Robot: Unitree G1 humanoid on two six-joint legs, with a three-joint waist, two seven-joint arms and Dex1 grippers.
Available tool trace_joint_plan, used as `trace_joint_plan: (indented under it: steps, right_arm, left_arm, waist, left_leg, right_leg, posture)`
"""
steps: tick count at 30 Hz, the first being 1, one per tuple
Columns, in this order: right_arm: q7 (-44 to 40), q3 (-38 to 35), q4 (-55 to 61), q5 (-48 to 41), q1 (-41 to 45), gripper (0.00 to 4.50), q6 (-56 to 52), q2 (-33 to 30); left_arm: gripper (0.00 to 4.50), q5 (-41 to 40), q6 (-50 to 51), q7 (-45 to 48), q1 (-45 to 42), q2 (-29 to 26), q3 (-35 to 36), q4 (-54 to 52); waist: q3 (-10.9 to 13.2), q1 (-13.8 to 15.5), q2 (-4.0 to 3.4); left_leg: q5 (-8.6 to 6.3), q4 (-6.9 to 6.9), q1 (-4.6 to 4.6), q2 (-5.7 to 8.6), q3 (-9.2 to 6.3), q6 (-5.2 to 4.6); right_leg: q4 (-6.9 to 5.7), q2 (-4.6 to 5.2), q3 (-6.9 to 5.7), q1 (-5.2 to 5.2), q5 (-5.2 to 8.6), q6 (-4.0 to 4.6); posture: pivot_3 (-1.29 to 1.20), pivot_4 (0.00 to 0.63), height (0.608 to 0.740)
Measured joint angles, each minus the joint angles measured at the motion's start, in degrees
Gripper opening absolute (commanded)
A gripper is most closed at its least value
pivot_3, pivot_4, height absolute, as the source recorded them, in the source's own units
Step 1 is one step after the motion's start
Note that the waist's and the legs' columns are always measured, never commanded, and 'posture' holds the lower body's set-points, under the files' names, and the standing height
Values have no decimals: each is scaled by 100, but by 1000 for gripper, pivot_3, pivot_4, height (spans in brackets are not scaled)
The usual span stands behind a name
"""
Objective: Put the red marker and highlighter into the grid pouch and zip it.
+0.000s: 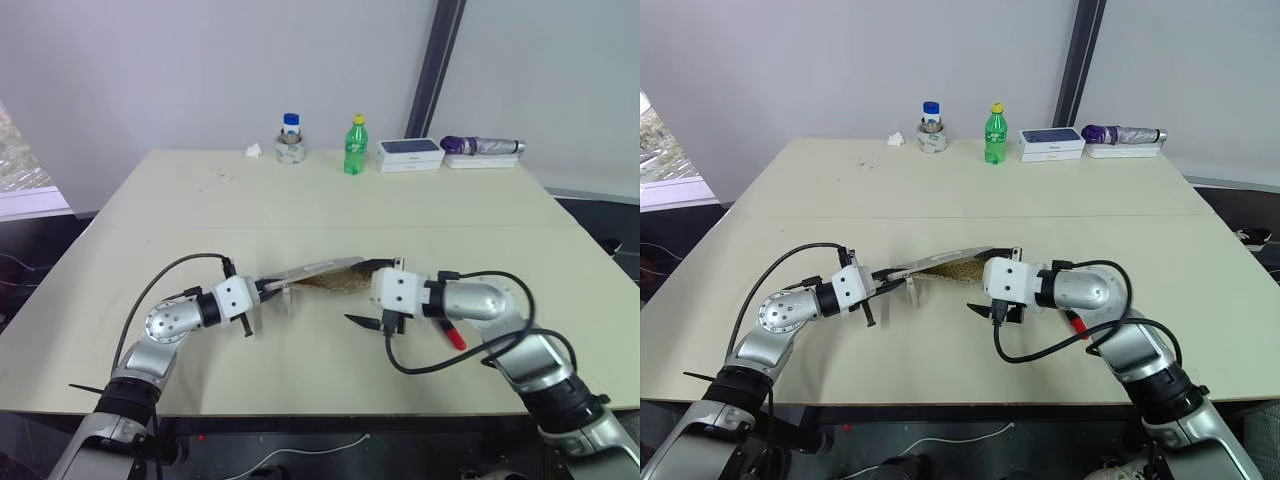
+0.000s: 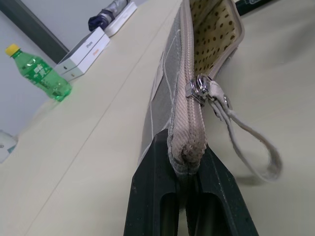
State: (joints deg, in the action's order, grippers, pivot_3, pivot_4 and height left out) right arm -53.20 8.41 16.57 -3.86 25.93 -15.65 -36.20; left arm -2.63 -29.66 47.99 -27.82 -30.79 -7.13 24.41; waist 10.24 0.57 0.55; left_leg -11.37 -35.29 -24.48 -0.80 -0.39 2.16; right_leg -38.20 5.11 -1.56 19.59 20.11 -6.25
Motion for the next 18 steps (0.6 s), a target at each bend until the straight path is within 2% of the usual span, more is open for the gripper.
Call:
trace_joint_plan:
  steps: [3,5,7,10,16,18]
  right_arm:
    - [233,-754,426,-506,-475,4453,-633,-29]
    - [869,-1168,624,-340,-1032,4453,-1345,-29]
    - [1597,-1508,812,-117,-1649,4453,-2020,244]
    - [2208,-1556,1095,-23,-2162,4453,-2626,614]
    - [2577,-1611,1177,21,-2283,4453,-3064,610]
    - [2597,-1647,1103,-35,-2327,3935,-3309,604]
  left_arm:
    - [0,115,-87,-128,22,-73,6,16]
    - [0,213,-224,-282,123,-159,28,21]
    - [0,223,-339,-399,327,-176,120,35]
    - [0,272,-354,-469,444,-107,112,50]
    - [0,353,-352,-495,367,123,35,75]
    - [0,373,-352,-498,310,169,-16,75]
  waist:
    - [-1,20,1]
    - [-2,20,3]
    - [-2,14,0]
    - [1,-25,-5]
    - [0,18,-5]
    - [0,21,-5]
  left_leg:
    - [0,-1,2,-1,-3,-1]
    - [-1,1,5,-3,-2,-1]
    - [-1,8,5,-6,0,-1]
    - [0,9,5,-2,4,1]
    - [0,5,5,-1,2,0]
    - [-1,5,5,1,2,-2]
  right_leg:
    - [5,1,-4,-7,0,0]
    - [5,4,-3,-7,0,0]
    - [3,4,1,-2,1,1]
    - [-4,0,9,5,0,3]
    - [-2,-1,4,0,-2,5]
    - [0,0,4,-1,-2,5]
  posture:
    - [0,150,740]
    - [0,150,740]
    - [0,150,740]
    - [0,150,740]
    - [0,150,740]
    - [0,150,740]
